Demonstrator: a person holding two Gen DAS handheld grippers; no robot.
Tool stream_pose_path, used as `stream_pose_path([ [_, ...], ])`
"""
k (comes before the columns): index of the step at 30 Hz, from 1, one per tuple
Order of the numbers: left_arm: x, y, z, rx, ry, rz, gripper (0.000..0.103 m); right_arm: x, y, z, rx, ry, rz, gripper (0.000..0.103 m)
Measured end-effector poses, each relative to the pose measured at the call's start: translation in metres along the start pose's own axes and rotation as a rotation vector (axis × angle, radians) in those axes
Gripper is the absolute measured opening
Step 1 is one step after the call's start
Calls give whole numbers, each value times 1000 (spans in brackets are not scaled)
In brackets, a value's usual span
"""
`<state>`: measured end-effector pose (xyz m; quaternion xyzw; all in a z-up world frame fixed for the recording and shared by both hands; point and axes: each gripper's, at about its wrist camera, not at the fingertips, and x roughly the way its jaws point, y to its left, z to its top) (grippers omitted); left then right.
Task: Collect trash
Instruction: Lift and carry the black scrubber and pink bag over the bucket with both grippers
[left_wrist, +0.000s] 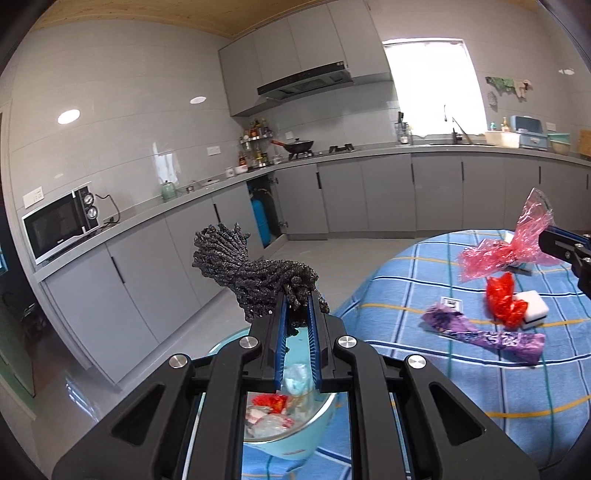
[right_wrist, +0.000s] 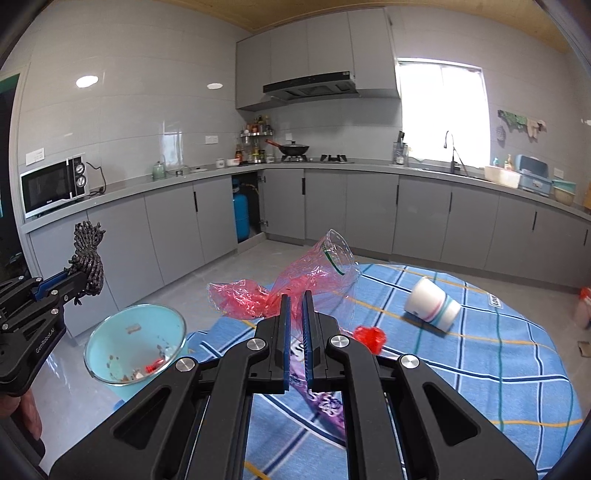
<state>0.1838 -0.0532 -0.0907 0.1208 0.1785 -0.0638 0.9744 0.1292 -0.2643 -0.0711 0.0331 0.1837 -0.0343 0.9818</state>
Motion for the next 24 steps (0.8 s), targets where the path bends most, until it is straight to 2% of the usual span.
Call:
stream_pose_path([
  [12, 12, 37, -7, -26, 28, 70, 11, 17, 30, 7, -27, 4, 61, 7],
  [24, 24, 58, -15, -37, 64, 92, 11, 35, 55, 12, -50, 15, 115, 7],
])
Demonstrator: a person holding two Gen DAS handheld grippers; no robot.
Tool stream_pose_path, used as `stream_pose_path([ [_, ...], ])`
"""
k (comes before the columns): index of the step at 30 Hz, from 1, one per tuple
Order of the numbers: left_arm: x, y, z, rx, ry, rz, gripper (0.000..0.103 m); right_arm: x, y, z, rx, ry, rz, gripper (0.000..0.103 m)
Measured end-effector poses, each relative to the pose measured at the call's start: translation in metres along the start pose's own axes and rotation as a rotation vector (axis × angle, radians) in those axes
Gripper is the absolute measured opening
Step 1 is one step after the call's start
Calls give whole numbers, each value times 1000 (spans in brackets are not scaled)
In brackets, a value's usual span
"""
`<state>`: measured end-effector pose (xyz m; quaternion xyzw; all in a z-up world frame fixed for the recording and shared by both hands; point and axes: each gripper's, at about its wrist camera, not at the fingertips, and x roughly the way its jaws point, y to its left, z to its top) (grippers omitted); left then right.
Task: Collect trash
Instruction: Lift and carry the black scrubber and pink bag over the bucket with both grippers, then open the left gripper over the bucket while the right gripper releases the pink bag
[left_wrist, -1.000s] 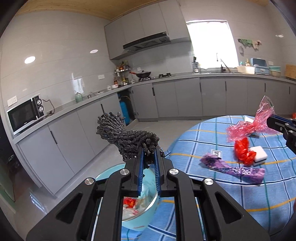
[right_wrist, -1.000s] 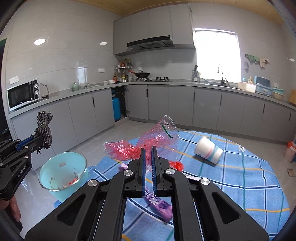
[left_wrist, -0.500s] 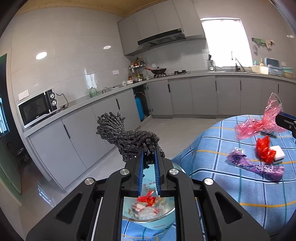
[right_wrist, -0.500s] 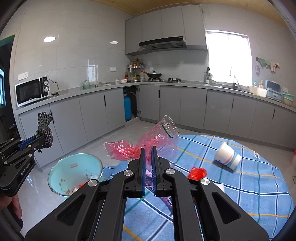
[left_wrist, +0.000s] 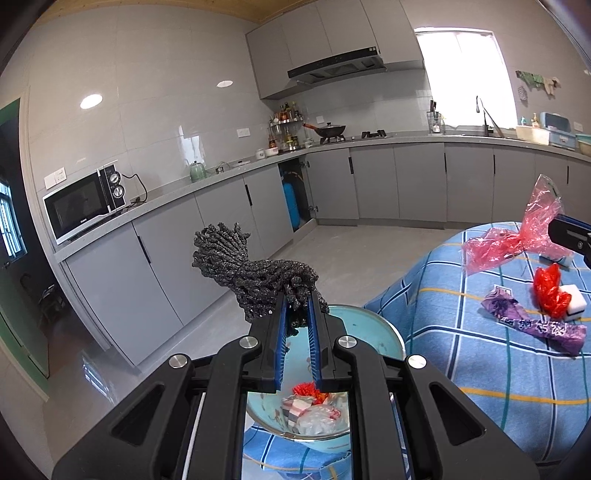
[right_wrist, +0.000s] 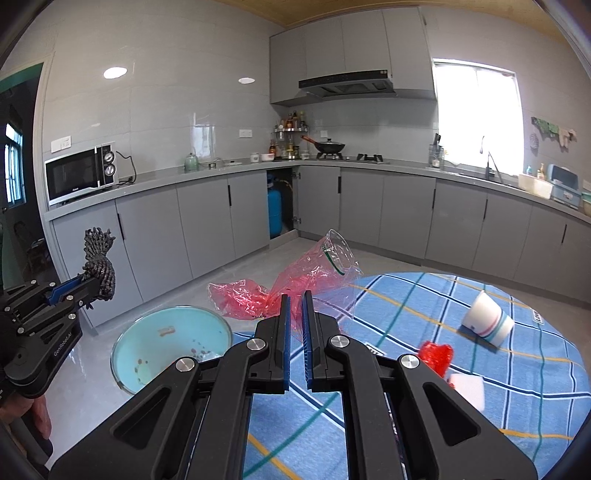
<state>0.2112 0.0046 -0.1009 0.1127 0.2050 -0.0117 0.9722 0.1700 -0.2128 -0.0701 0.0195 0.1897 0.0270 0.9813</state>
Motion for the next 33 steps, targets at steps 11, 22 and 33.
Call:
stream_pose_path([
  [11, 16, 17, -5, -17, 39, 11, 12, 23, 26, 9, -24, 24, 49, 7],
  [22, 26, 32, -6, -51, 51, 43, 12, 44, 45, 13, -45, 40, 97, 7],
  [33, 32, 34, -8, -53, 57, 44, 12, 62, 60, 13, -63, 56, 140, 7],
])
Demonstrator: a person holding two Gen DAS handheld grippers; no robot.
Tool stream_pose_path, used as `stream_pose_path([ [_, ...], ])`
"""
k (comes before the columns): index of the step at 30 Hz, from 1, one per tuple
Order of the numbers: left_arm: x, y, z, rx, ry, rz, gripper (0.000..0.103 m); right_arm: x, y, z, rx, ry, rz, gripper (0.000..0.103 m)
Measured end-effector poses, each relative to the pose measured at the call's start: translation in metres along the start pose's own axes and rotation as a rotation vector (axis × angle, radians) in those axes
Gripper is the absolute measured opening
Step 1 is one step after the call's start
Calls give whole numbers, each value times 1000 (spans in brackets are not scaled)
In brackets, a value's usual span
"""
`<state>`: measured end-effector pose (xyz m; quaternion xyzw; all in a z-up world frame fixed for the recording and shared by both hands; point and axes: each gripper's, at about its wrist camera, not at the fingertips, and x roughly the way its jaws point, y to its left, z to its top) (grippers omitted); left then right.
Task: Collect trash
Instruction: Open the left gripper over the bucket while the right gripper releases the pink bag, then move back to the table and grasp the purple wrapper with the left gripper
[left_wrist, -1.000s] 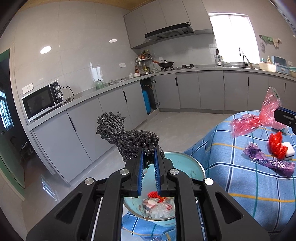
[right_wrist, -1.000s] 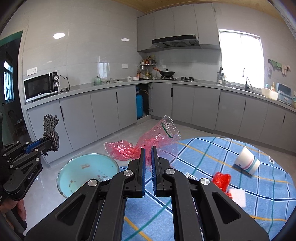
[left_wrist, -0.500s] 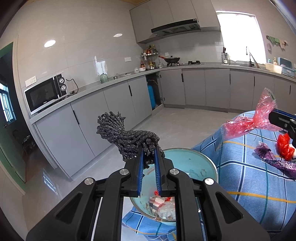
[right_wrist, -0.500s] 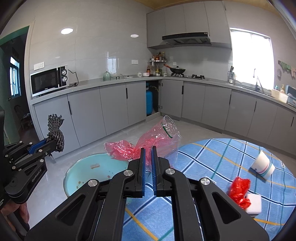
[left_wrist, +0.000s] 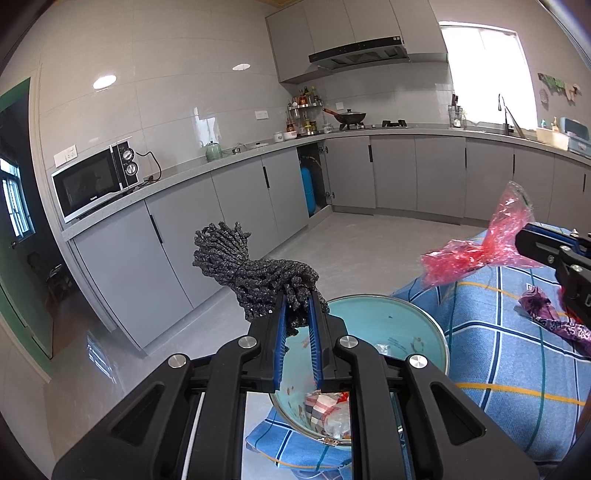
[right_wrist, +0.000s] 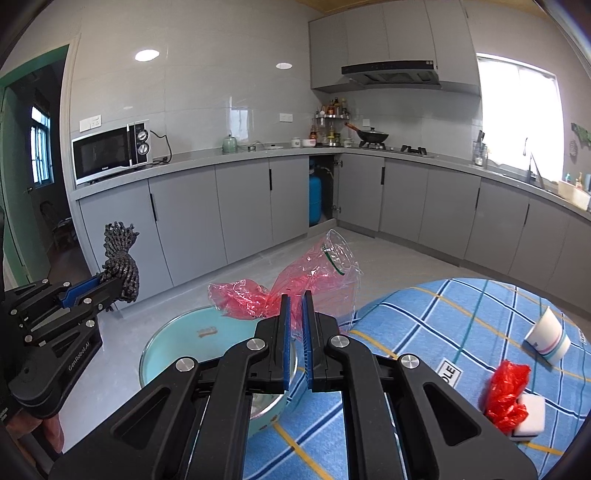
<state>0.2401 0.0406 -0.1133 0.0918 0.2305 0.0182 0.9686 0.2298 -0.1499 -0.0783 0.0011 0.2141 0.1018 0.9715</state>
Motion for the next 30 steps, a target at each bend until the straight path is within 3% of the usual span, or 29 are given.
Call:
stream_pose_path([
  [6, 1, -2, -2, 12, -3, -3, 19, 12, 12, -1, -17, 14, 35, 8],
  [8, 1, -3, -3, 18, -7, 3, 36, 14, 13, -2, -15, 15, 39, 20],
  [10, 2, -4, -3, 20, -6, 7, 43, 16, 12, -3, -4, 19, 41, 40],
  [11, 2, -4, -4, 21, -9, 15, 52, 17, 11, -4, 3, 23, 45, 44],
  [22, 0, -8, -5, 23, -6, 40, 73, 8, -2, -17, 19, 56, 3, 54],
  [30, -15, -31, -5, 48, -30, 20, 85, -25, -36, -37, 53, 65, -71, 54],
])
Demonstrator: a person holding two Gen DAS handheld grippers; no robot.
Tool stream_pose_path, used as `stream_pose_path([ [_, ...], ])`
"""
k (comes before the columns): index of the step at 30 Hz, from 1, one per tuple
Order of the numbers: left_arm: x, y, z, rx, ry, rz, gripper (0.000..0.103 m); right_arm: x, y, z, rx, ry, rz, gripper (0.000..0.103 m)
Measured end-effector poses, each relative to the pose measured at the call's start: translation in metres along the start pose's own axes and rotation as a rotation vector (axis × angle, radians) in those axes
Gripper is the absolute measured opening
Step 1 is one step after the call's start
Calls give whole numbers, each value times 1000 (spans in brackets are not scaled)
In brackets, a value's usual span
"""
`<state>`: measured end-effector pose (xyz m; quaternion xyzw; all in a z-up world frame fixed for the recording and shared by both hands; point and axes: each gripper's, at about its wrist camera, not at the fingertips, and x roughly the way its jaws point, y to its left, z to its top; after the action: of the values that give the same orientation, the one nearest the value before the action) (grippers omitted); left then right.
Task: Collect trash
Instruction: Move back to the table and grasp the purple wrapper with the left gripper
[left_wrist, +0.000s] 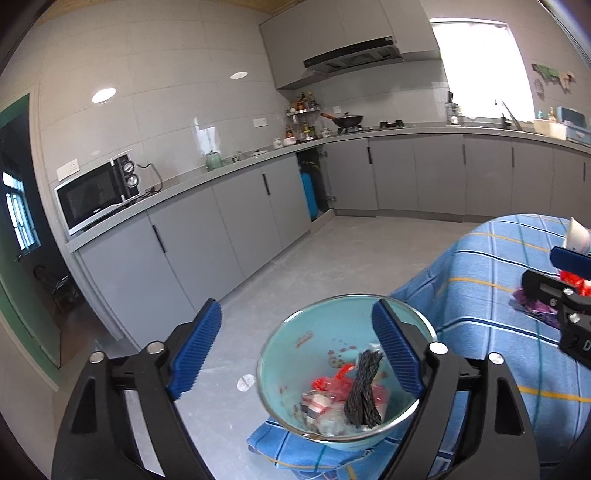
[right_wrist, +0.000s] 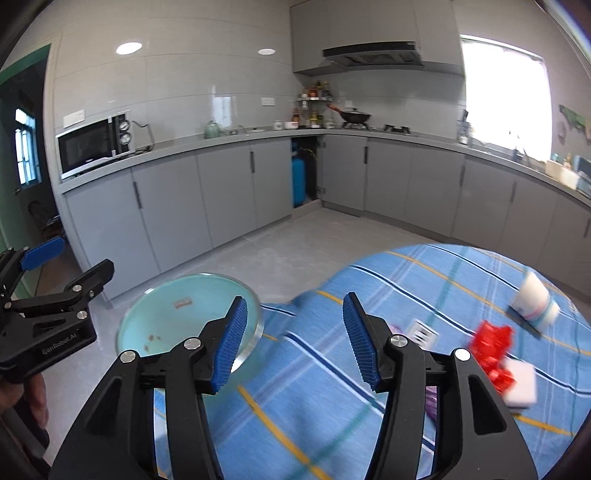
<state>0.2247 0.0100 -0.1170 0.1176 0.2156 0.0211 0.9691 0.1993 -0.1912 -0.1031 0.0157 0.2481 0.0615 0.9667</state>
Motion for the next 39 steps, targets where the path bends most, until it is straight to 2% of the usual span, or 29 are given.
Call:
stream_pose_path([
  [11, -31, -91, 4, 129, -37, -121, 96, -60, -99, -38, 110, -4, -192, 61],
  [17, -44, -147, 1, 190, -41, -213, 97, -86, -146, -70, 165, 31, -304, 63],
  [21, -51, -193, -1, 228, -28, -289, 97, -104, -177, -85, 213, 37, -377, 69],
  [29, -54, -261, 1, 280, -17, -336, 97, -121, -224, -112, 289, 60, -510, 73],
  [34, -54, -293, 0, 300, 12, -373, 97, -126, -240, -126, 331, 60, -522, 75],
  [39, -53, -324, -14, 374, 51, -399, 97, -128, -248, -131, 358, 56, -526, 76],
])
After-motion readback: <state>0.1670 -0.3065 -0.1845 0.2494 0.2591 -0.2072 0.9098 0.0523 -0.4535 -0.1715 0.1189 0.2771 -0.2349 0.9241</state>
